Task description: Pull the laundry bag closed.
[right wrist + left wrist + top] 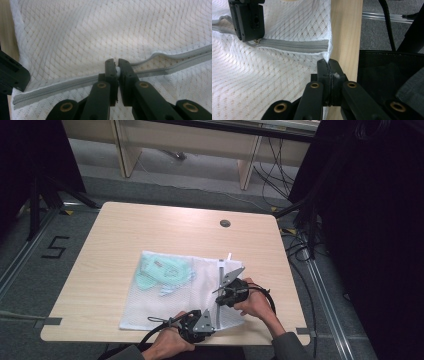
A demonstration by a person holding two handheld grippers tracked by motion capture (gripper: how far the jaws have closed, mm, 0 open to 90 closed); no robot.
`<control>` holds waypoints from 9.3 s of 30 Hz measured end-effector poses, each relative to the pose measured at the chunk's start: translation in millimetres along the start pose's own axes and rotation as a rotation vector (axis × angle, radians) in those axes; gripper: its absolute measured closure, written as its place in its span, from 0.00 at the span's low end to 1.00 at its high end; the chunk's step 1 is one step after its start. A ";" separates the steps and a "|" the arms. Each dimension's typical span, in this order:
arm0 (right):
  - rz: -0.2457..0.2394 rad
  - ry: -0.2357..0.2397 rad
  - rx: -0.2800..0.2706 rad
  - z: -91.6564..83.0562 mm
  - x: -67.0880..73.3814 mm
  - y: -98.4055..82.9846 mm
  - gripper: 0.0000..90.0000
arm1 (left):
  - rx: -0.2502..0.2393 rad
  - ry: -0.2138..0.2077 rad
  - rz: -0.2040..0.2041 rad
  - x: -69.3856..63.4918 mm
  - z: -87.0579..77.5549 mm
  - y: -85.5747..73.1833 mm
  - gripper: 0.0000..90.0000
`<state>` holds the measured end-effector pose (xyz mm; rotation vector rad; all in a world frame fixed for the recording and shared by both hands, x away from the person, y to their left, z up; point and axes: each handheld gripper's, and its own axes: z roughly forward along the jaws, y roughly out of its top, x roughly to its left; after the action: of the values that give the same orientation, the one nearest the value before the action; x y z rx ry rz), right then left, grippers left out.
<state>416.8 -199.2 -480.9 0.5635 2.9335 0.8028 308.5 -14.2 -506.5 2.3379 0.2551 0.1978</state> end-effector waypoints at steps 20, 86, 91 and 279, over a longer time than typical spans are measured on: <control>0.008 -0.052 0.000 -0.5 -15.9 3.1 0.96 | 0.003 -0.011 0.021 -4.1 0.8 1.6 0.99; 0.111 -0.172 -0.022 7.8 -60.1 17.5 0.96 | -0.037 -0.052 -0.037 -9.7 1.1 0.8 0.99; 0.116 -0.184 -0.021 7.1 -65.1 20.3 0.96 | -0.035 -0.051 -0.037 -10.0 1.5 0.2 0.99; 0.199 -0.180 -0.216 -39.0 47.6 -51.5 0.32 | -0.135 0.291 -0.386 31.4 -141.9 -79.7 0.25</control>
<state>349.7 -242.1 -470.7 0.8679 2.6150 1.0148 298.1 145.2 -462.3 2.0744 0.8014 0.3514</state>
